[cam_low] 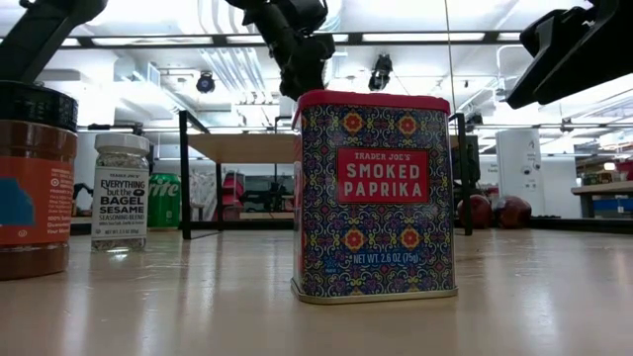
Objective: Shelf spices
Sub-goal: Put the brown seasoning bottle on the shelf
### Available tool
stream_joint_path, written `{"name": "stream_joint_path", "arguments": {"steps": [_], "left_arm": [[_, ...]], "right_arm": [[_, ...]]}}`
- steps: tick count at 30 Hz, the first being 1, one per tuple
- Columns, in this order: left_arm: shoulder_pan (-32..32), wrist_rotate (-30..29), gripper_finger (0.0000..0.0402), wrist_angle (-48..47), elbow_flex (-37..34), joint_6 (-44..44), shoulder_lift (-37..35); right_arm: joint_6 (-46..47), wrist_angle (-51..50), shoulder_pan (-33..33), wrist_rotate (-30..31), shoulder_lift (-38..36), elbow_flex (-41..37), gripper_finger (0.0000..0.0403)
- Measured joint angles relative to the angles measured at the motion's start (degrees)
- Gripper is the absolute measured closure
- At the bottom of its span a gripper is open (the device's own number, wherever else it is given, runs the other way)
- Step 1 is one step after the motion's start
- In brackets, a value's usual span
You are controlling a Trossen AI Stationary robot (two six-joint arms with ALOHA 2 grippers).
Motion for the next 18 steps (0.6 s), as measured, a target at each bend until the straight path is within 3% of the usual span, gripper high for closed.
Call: {"name": "stream_joint_path", "arguments": {"steps": [18], "left_arm": [[-1.3,0.0,0.011,0.6,0.6,5.6,0.0]], "right_arm": [[-0.2,0.0,0.0,0.0,0.0,0.0,0.0251]]}}
